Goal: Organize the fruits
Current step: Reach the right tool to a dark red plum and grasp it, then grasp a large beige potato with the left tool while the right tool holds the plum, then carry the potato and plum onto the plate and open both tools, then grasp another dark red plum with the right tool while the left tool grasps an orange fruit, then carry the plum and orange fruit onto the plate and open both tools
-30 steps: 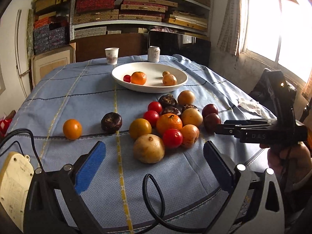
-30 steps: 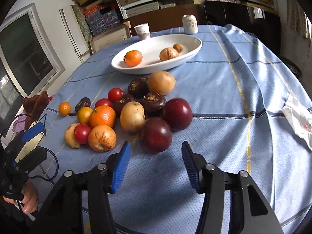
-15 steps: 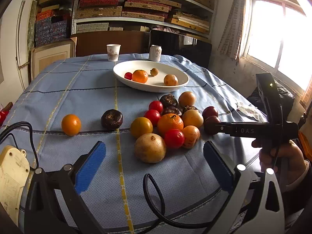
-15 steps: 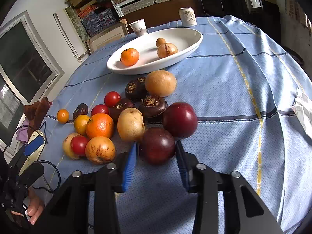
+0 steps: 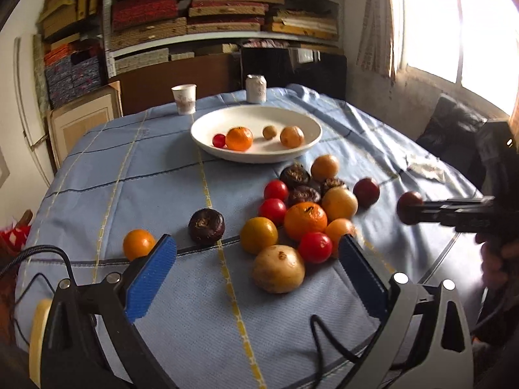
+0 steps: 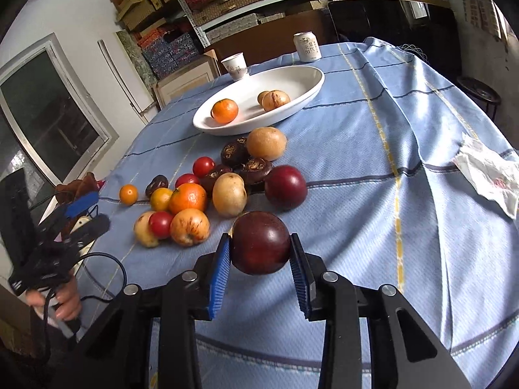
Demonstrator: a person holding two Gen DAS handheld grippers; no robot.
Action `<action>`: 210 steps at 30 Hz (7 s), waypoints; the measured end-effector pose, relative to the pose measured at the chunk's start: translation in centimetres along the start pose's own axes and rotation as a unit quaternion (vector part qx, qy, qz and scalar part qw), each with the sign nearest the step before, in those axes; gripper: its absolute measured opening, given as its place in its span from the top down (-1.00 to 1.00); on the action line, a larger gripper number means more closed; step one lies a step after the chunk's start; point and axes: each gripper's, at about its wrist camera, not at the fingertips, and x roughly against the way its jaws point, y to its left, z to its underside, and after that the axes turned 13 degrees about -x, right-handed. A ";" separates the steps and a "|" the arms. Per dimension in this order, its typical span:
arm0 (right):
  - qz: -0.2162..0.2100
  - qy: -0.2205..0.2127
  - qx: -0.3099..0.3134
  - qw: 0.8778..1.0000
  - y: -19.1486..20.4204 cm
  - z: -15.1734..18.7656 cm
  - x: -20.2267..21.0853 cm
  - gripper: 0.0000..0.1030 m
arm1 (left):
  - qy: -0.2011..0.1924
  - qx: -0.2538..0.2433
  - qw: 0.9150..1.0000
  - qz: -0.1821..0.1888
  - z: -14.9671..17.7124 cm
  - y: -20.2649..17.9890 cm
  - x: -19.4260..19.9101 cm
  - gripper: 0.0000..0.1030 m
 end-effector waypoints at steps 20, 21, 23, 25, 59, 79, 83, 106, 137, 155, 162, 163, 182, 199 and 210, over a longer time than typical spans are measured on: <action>0.003 -0.002 -0.004 1.000 -1.0 0.5 0.7 0.29 | 0.095 -0.046 0.990 0.098 1.3 -0.8 -5.4 -0.22; 0.003 -0.001 -0.003 1.000 -1.0 0.5 0.6 0.29 | 0.103 -0.049 0.989 0.096 1.3 -0.9 -5.8 -0.19; 0.003 0.000 0.000 1.000 -0.8 0.6 0.5 0.29 | 0.112 -0.051 0.988 0.096 1.3 -1.0 -6.2 -0.08; 0.001 0.001 0.002 1.000 -0.7 0.6 0.5 0.29 | 0.113 -0.050 0.988 0.096 1.3 -1.0 -6.3 -0.05; -0.012 0.027 0.088 0.996 7.5 -15.5 -11.2 0.29 | 0.081 0.069 0.993 0.059 -16.4 9.8 -16.3 0.13; -0.018 -0.058 0.112 0.992 7.1 -14.0 -4.3 -0.20 | 0.053 0.100 0.994 0.000 -15.1 9.7 -11.3 -0.91; 0.001 -0.077 0.092 0.993 4.5 -10.1 -1.0 -0.22 | 0.036 0.101 0.994 0.032 -10.8 6.5 -6.7 -0.91; 0.079 -0.015 0.063 0.995 1.7 -3.9 -4.3 -0.22 | 0.020 0.061 0.997 -0.030 -1.3 0.8 -3.0 -0.91; 0.040 0.002 0.032 0.999 1.2 -3.5 -3.4 0.27 | 0.042 0.161 0.986 0.016 -1.2 10.7 -3.7 -0.84; 0.029 -0.005 0.035 0.999 1.4 -3.2 -2.3 0.27 | 0.147 0.216 0.964 -0.038 2.9 13.0 -7.8 -0.02; 0.027 -0.009 0.035 0.999 1.5 -3.3 -2.1 0.27 | 0.150 0.206 0.965 -0.060 3.1 12.4 -7.8 0.21; 0.027 -0.008 0.035 0.999 1.5 -3.2 -2.1 0.27 | 0.151 0.204 0.965 -0.066 3.1 12.3 -7.8 0.24; -0.007 -0.058 0.109 0.992 5.3 -8.5 0.0 0.27 | 0.033 0.144 0.989 -0.005 -8.8 10.3 -3.2 0.25; 0.035 -0.040 0.098 0.994 5.1 -18.9 -13.1 0.26 | 0.097 0.082 0.992 0.012 -18.8 10.5 -22.8 0.25; 0.036 -0.023 0.093 0.995 4.7 -19.9 -15.3 0.18 | 0.151 0.085 0.985 0.004 -18.0 10.9 -26.4 -0.44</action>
